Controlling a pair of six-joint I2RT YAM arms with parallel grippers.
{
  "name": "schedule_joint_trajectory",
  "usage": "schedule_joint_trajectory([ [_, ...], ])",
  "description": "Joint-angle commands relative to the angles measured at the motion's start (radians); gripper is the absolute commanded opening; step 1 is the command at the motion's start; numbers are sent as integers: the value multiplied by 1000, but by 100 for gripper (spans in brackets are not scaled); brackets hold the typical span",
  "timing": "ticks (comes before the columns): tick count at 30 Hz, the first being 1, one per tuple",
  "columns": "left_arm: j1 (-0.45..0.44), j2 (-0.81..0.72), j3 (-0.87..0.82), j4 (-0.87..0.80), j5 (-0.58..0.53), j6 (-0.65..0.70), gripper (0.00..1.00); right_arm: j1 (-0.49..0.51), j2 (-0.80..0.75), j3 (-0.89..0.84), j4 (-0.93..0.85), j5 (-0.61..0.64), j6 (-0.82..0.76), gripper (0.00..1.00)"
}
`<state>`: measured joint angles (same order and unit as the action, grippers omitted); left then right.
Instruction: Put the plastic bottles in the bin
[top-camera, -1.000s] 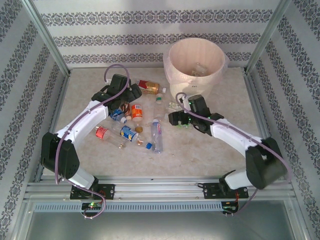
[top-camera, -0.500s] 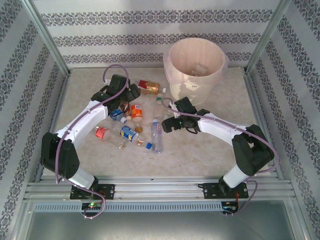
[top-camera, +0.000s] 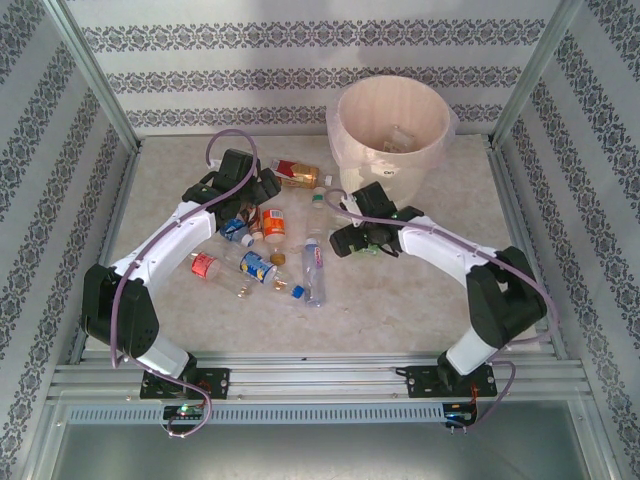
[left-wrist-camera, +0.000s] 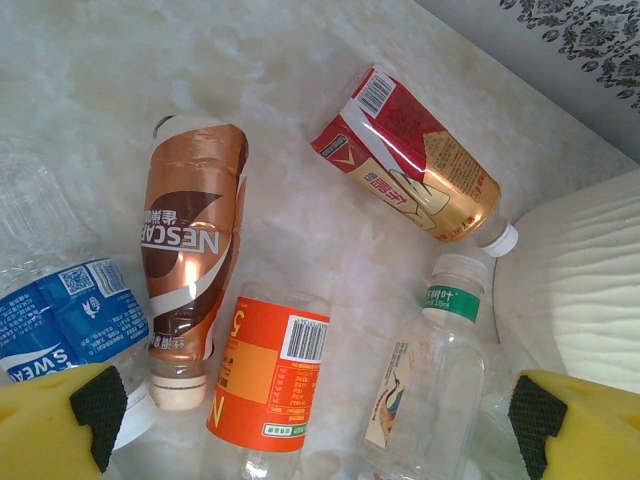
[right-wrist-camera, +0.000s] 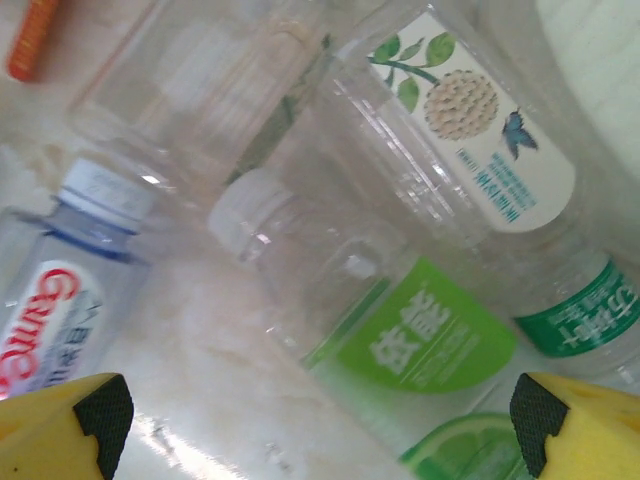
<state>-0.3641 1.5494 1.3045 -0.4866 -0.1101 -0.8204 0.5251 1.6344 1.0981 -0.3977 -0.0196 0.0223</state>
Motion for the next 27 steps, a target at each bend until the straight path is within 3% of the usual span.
schedule_joint_trajectory([
  [1, 17, -16, -20, -9, -26, -13, 100, 3, 61, 41, -54, 99, -95, 98],
  [8, 19, -11, -27, 1, -16, -17, 100, 28, 135, 63, -110, 169, -140, 98],
  [14, 23, -3, -28, 2, -17, -16, 100, 67, 104, 40, -194, 38, -101, 97],
  [21, 29, 12, -31, 13, 1, -19, 100, 78, 143, 16, -178, 143, 15, 94],
  [24, 30, 12, -29, 7, 3, -17, 100, 89, 168, 29, -181, 191, 33, 90],
  [27, 30, 2, -37, 7, -3, -18, 100, 92, 168, 30, -168, 200, 55, 75],
])
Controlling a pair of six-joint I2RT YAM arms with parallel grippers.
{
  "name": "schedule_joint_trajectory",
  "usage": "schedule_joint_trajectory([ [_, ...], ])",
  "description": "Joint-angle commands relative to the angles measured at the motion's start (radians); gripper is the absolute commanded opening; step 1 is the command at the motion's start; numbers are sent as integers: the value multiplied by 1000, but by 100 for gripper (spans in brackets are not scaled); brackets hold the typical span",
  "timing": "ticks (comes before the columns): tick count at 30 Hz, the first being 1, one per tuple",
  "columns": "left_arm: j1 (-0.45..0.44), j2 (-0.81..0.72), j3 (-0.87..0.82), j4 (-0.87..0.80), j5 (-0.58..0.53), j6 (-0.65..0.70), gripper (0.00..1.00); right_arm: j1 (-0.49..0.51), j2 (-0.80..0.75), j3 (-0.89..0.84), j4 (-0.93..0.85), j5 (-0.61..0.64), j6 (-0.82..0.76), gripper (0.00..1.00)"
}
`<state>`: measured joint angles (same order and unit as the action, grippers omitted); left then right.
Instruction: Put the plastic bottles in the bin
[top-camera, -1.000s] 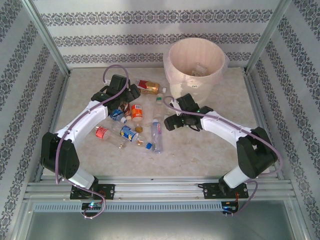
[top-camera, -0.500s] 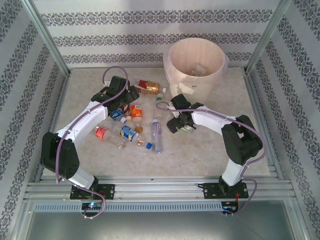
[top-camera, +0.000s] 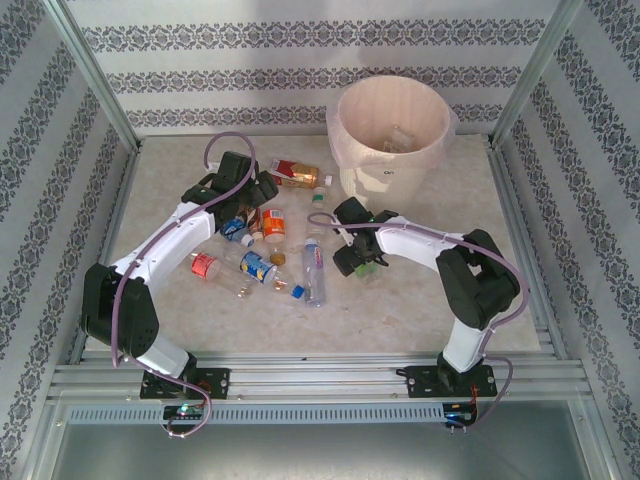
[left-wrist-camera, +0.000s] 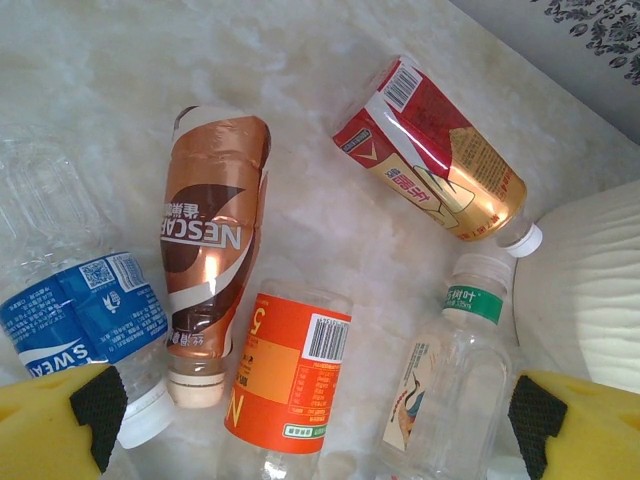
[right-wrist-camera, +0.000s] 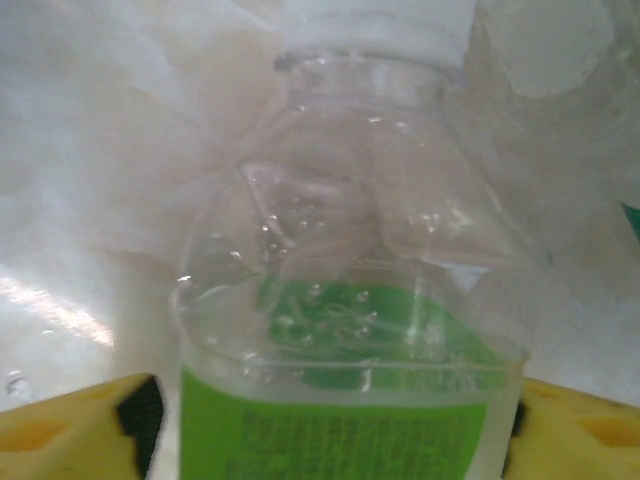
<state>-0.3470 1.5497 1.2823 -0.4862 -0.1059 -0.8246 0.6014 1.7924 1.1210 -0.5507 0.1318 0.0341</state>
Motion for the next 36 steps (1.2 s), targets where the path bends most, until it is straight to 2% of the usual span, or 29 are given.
schedule_joint_trajectory([
  [1, 14, -1, -18, 8, -8, -14, 100, 17, 5, 2, -5, 30, 46, 74],
  [4, 16, -7, -21, 9, -9, -15, 100, 17, -6, -10, 7, 10, 51, 72],
  [7, 18, -11, -21, 8, -14, -13, 100, 24, -41, -37, 27, 20, 49, 65],
  [14, 21, -22, -22, 22, -15, -14, 100, 26, -203, -97, 82, -7, 26, 52],
  [23, 21, -19, -21, 33, -4, -18, 99, 1, -412, -88, 176, -71, 33, 42],
  [29, 22, -23, -21, 28, -7, -16, 100, -61, -501, -51, 229, -211, 32, 39],
  [36, 23, -39, -34, 26, -17, -21, 100, -133, -534, 77, 299, -381, 40, 40],
])
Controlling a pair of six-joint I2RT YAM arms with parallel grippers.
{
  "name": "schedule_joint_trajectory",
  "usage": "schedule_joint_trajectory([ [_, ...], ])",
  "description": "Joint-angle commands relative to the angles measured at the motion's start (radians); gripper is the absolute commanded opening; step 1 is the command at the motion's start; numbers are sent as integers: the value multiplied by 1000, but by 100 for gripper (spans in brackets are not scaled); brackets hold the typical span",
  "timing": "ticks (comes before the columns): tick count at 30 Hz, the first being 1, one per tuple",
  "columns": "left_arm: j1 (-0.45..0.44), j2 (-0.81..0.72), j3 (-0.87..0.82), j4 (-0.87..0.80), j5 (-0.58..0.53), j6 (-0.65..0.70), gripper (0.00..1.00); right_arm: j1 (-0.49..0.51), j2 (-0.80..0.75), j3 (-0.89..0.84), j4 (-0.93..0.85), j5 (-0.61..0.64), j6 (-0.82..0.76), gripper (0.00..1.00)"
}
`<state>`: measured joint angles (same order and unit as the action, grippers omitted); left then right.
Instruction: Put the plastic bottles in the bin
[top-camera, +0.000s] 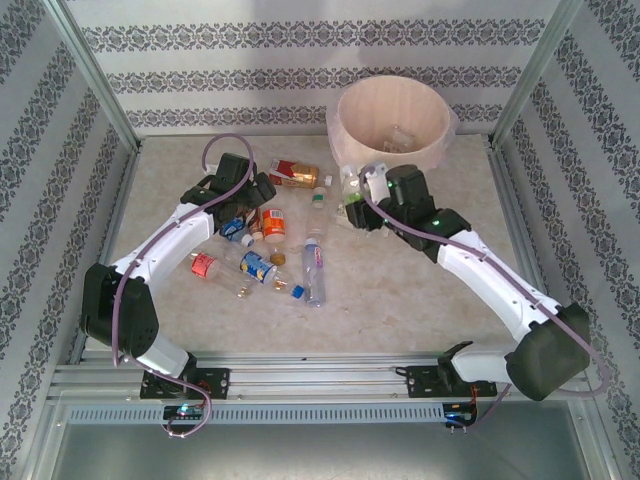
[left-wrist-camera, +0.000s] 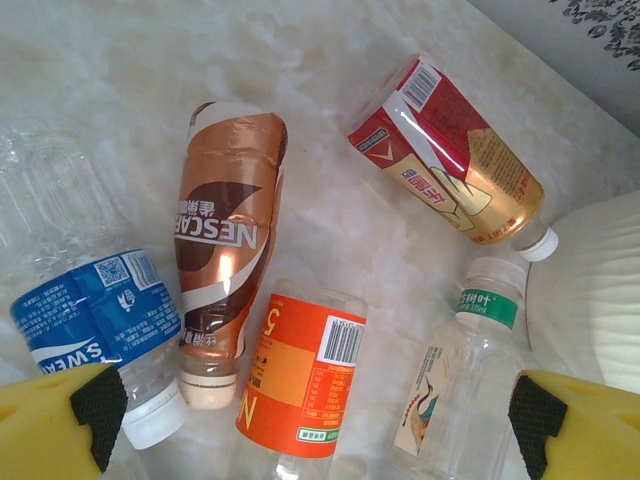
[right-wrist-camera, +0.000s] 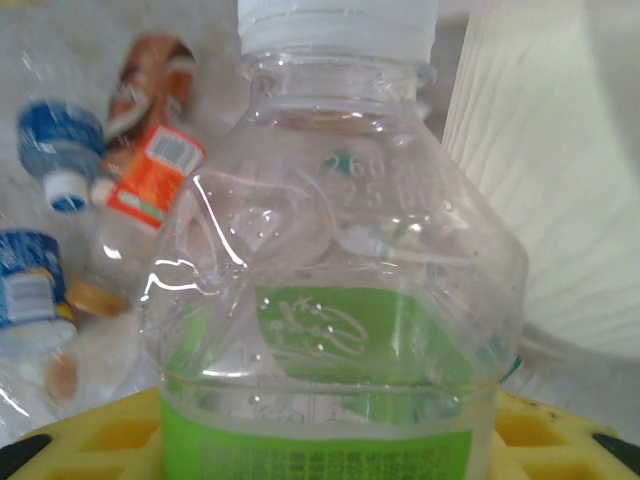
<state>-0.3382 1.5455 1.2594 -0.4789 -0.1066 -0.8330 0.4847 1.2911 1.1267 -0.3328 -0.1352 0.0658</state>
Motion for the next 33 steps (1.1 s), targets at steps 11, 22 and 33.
schedule_joint_trajectory([
  [11, 16, -89, -44, 7, -47, -6, 100, -160, 73, 310, 210, -204, 31, 37],
  [22, 28, -136, -81, 9, -66, -10, 100, -265, 326, 651, 34, 56, 97, 38],
  [33, 41, -189, -124, 3, -82, -12, 100, -262, 581, 965, -277, 405, 10, 44],
])
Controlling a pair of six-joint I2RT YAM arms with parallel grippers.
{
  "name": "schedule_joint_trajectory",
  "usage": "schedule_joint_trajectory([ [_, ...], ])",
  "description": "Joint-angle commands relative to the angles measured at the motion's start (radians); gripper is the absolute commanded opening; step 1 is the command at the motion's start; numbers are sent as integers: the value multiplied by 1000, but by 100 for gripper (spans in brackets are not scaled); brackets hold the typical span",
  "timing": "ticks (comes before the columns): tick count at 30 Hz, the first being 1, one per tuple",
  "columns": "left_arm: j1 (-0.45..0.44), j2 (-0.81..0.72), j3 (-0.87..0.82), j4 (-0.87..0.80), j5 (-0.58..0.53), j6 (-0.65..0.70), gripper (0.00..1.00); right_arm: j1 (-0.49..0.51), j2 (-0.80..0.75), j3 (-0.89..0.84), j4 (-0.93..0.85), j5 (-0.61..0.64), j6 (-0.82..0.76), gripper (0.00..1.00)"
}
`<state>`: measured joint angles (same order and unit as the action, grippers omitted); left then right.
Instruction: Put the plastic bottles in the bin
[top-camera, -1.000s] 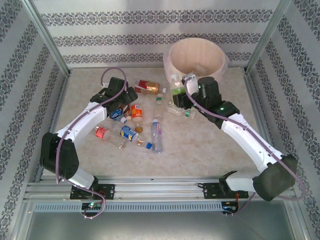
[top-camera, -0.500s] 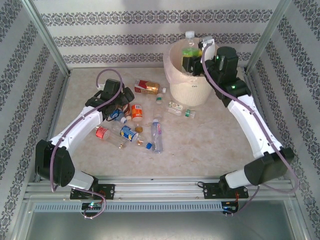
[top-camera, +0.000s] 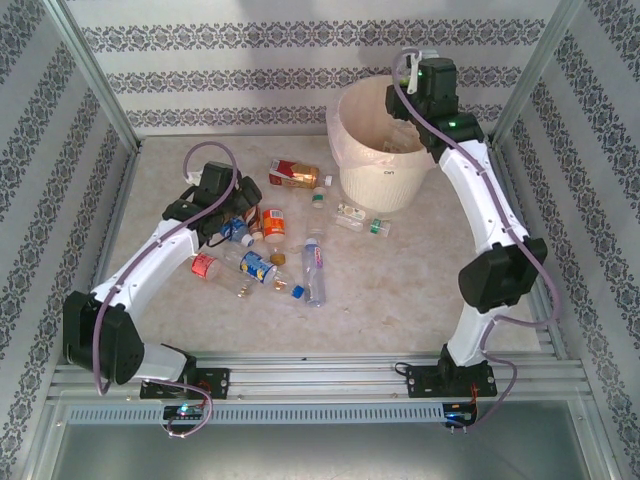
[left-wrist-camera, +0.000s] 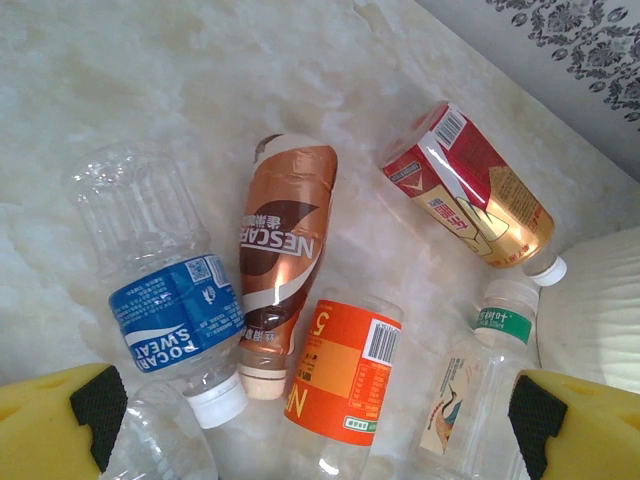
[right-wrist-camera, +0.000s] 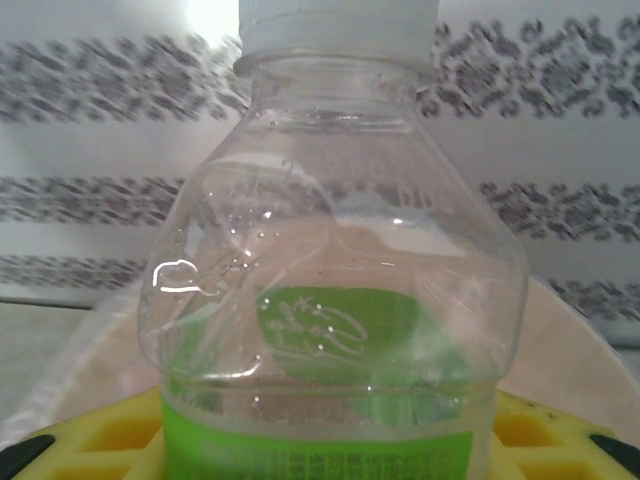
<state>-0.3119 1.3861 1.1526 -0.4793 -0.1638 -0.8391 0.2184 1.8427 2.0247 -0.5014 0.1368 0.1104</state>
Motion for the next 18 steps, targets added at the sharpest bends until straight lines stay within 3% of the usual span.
schedule_joint_trajectory([
  [1, 16, -31, -19, 4, -25, -7, 100, 6, 40, 76, -119, 151, -40, 45],
  [11, 22, -39, -24, -1, -22, -9, 100, 22, 134, 163, -252, 446, -41, 50],
  [18, 22, -36, -24, 1, -16, -13, 100, 39, 173, 190, -295, 546, -58, 65],
])
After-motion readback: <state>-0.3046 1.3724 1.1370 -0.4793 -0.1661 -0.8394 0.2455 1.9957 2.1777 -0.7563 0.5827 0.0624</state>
